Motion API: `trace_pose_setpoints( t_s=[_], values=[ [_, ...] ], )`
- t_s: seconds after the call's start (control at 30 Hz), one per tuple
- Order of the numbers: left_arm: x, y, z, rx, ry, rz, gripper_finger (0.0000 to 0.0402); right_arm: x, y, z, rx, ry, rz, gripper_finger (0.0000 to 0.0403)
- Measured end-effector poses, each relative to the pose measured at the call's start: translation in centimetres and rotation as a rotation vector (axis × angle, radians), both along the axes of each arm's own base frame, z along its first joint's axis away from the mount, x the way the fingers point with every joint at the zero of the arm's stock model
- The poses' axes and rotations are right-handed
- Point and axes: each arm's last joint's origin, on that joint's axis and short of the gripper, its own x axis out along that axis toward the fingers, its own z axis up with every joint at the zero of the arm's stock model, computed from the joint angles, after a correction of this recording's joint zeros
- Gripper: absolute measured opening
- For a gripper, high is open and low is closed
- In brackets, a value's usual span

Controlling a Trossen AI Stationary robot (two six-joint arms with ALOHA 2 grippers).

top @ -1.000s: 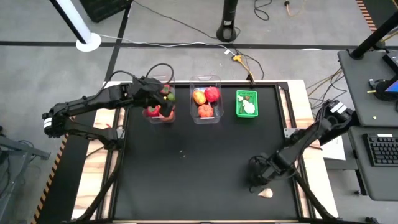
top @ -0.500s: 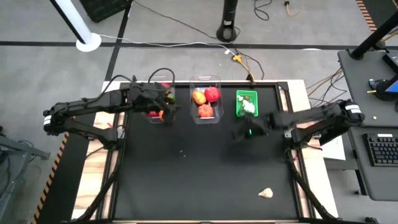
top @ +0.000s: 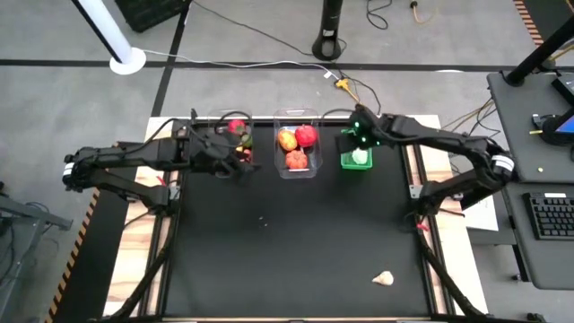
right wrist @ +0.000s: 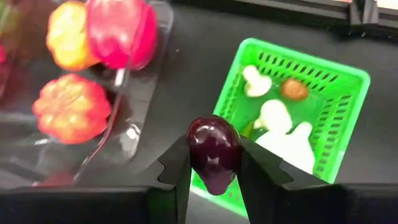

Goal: Sort produce into baskets
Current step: Put the eggplant into the green bin, then put the garlic into the green bin

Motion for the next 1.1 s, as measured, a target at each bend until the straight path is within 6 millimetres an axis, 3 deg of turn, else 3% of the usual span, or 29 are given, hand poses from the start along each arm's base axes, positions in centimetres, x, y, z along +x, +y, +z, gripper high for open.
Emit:
trace_pose_setpoints(
  t_s=[0.37, 0.5, 0.63, 0.83, 1.1],
  values=[
    [0.0, -0.2, 0.0, -0.005, -0.003, 0.013, 0.0292, 0.6, -2.0, -2.4, 0.089, 0.066, -0.027, 0.0191],
    [0.0, -0.2, 0.0, -0.005, -0.001, 0.013, 0.0292, 0.7, -2.0, -2.2, 0.105, 0.046, -0.039, 0.0214],
    [0.0, -0.2, -0.1, -0.003, 0.005, 0.011, 0.0292, 0.8, -1.5, -0.7, 0.127, -0.015, 0.070, 0.0231],
    [-0.2, -0.2, -0.2, 0.012, 0.029, -0.002, 0.0292, 1.6, 1.3, 2.7, 0.188, -0.154, 0.239, 0.0247],
    [-0.2, -0.2, -0.2, 0.047, 0.047, -0.032, 0.0292, 3.6, 8.6, 5.0, 0.255, -0.175, 0.565, 0.0247]
  ],
)
